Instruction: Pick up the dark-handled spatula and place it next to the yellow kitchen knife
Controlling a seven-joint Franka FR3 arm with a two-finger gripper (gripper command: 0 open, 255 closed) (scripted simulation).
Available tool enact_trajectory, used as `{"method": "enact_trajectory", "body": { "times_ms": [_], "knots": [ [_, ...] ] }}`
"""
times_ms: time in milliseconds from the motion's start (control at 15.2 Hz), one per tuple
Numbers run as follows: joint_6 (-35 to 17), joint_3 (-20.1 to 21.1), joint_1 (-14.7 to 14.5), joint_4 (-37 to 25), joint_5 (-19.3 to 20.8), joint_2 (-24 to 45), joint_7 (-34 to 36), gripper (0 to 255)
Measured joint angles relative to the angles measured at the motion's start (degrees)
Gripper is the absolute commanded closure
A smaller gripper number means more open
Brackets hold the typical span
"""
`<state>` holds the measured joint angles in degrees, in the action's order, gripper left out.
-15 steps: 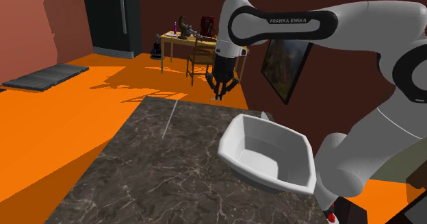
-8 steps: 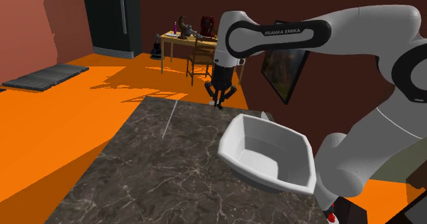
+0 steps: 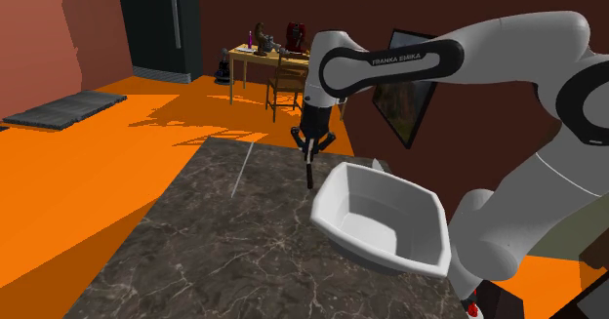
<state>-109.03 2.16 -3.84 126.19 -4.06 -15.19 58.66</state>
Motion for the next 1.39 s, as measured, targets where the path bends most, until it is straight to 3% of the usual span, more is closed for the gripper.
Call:
{"method": "enact_trajectory", "body": {
  "times_ms": [198, 264, 660, 990, 1386],
  "knots": [
    [-0.1, 0.0, 0.0, 0.1, 0.0, 0.0, 0.0, 255],
    [-0.1, 0.0, 0.0, 0.1, 0.0, 0.0, 0.0, 0],
    [-0.1, 0.0, 0.0, 0.1, 0.0, 0.0, 0.0, 0],
    [6.3, -0.3, 0.2, -5.8, 0.2, -0.5, 0.0, 0],
    [7.2, -0.3, 0.2, -6.7, 0.2, -0.5, 0.1, 0]
  ]
}}
